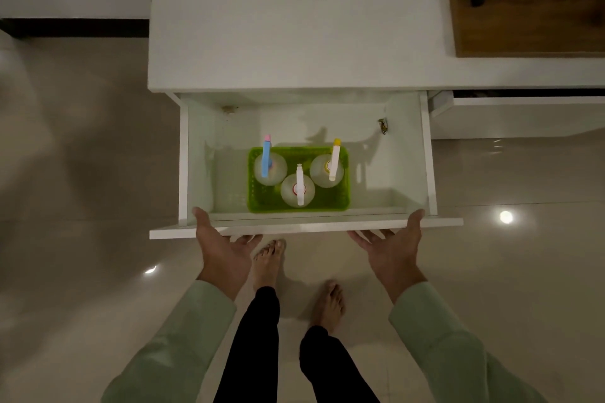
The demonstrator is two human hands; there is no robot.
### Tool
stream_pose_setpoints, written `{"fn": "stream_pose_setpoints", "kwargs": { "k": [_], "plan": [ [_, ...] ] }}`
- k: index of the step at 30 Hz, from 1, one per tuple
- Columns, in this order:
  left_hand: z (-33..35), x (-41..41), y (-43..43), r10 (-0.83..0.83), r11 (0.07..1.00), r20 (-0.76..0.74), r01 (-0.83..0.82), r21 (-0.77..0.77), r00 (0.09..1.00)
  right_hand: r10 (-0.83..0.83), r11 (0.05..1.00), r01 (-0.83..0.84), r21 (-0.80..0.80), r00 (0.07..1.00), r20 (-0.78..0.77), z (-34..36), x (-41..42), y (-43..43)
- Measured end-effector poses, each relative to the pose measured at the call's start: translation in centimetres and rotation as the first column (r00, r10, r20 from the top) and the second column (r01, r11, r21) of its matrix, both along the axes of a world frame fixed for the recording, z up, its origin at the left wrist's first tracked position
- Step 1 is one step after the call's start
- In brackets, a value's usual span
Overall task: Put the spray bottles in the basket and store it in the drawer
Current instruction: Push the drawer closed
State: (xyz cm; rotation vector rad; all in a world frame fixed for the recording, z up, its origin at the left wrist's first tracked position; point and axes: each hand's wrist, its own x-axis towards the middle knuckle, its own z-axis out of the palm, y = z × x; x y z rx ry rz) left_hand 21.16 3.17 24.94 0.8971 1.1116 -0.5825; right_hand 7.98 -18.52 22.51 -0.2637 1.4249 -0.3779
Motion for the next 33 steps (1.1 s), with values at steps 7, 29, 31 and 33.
{"fn": "stream_pose_setpoints", "kwargs": {
  "k": [7,29,31,33],
  "plan": [
    [0.0,2.2,-0.9,0.086,0.996,-0.033,-0.087,-0.036,0.996,-0.030,0.999,0.029,0.019,1.000,0.009,-0.3,2.3,-1.5],
    [-0.2,13.9,-6.5,0.066,0.989,0.073,-0.056,-0.136,0.995,-0.027,0.999,0.030,-0.011,0.983,0.182,-0.3,13.6,-7.7],
    [-0.2,15.3,-7.1,0.067,0.987,0.092,-0.053,-0.152,0.993,-0.007,1.000,0.011,-0.017,0.979,0.205,-0.3,14.6,-8.3],
    [-0.2,16.7,-7.7,0.057,0.985,0.116,-0.037,-0.167,0.992,0.000,1.000,0.004,-0.020,0.977,0.212,-0.2,15.9,-8.9]
  ]
}}
